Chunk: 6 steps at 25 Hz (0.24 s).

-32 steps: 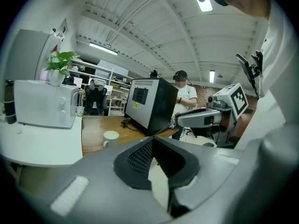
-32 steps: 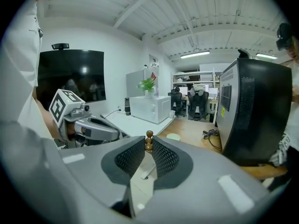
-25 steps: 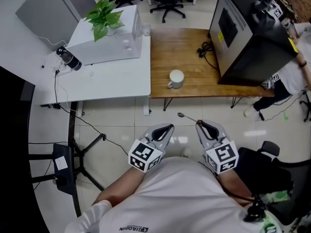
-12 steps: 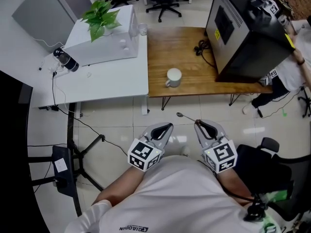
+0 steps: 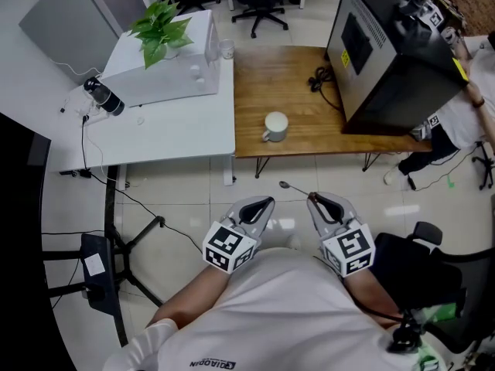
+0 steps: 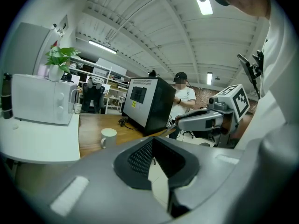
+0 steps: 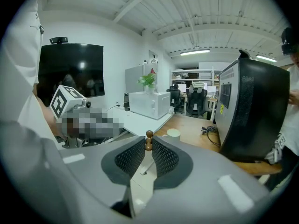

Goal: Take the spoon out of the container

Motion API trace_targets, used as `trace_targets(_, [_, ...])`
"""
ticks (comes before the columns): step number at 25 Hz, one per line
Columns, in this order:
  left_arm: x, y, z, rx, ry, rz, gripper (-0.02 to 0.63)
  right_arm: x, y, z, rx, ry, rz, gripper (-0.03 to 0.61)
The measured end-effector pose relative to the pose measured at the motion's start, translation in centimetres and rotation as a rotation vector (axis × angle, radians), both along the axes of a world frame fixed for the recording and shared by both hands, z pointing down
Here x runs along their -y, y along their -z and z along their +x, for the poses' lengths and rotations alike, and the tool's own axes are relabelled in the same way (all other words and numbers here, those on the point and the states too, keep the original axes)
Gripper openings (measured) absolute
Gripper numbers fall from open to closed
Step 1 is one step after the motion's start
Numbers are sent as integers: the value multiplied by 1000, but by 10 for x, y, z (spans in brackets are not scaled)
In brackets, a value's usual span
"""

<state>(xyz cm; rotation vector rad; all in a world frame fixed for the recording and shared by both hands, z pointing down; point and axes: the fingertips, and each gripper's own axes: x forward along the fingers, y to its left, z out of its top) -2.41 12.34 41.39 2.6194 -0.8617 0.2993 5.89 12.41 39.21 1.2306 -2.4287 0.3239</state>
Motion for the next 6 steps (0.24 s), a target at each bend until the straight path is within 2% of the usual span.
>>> trace_targets(6, [2, -1, -1, 3, -2, -5, 5, 3, -2, 0, -9, -3, -9, 54])
